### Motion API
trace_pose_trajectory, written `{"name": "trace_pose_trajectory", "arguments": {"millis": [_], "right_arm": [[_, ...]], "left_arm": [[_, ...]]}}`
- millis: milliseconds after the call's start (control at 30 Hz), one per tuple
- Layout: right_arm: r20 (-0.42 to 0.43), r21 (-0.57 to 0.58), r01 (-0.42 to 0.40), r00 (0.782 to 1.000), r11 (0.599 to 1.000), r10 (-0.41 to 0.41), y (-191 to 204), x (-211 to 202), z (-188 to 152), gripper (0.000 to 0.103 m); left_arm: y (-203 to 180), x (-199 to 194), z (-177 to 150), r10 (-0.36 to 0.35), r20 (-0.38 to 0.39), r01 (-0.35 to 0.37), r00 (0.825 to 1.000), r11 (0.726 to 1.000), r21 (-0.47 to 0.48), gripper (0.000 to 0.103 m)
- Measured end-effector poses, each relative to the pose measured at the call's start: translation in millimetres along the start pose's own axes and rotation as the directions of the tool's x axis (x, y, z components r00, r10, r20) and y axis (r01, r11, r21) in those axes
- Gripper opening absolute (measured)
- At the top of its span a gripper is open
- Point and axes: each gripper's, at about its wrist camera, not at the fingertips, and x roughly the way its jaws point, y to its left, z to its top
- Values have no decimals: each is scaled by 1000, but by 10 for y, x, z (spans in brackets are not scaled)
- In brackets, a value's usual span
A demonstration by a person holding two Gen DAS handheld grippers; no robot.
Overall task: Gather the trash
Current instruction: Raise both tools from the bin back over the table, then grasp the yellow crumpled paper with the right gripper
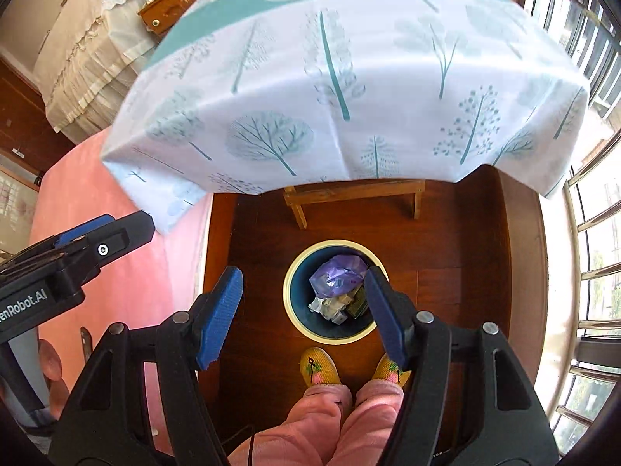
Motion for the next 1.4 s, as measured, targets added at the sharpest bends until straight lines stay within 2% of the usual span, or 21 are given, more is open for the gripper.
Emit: {"name": "trace_pose_trajectory", "arguments": {"millis": [233,367,533,700,800,933,1033,1167,1300,1400], "right_arm": [[106,1,18,994,1000,-18,176,-622,272,63],[200,-5,38,979,999,-37,288,-1050,503,63],[333,-9,66,941,998,-59,447,-1547,810,63],[429,-30,108,899,994,-85,615,-1945,1100,63],[468,-54,138,878,989,-97,673,-2138,1282,63],[490,-61,163,865,985,-113,652,-2321,1637,63],[494,-57,172,861,984,-122,555,-2335,2027,63],[482,-68,161,869,985,-109,287,-2195,2719,63],[449,-91,124,891,988,-71,-125,-1898,3580,63],[388,-85,79,921,993,-40,-546,-1543,4287,63]], "left_arm": [[-41,-672,244,-12,60,9,998,998,58,73],[-92,-1030,481,-11,118,-2,993,994,109,73],[-175,-1382,804,-4,197,-25,980,989,144,73],[-253,-1633,1126,0,260,-46,966,985,168,73],[-290,-1703,1353,-8,269,-39,963,985,170,73],[-352,-1770,1739,-12,276,-38,961,984,174,73],[-408,-1721,2117,-3,285,-44,958,986,159,73],[-502,-1576,2740,24,302,-68,953,989,135,73],[-655,-1223,3551,55,296,-88,954,991,99,73],[-823,-826,4211,82,262,-102,962,993,63,73]]}}
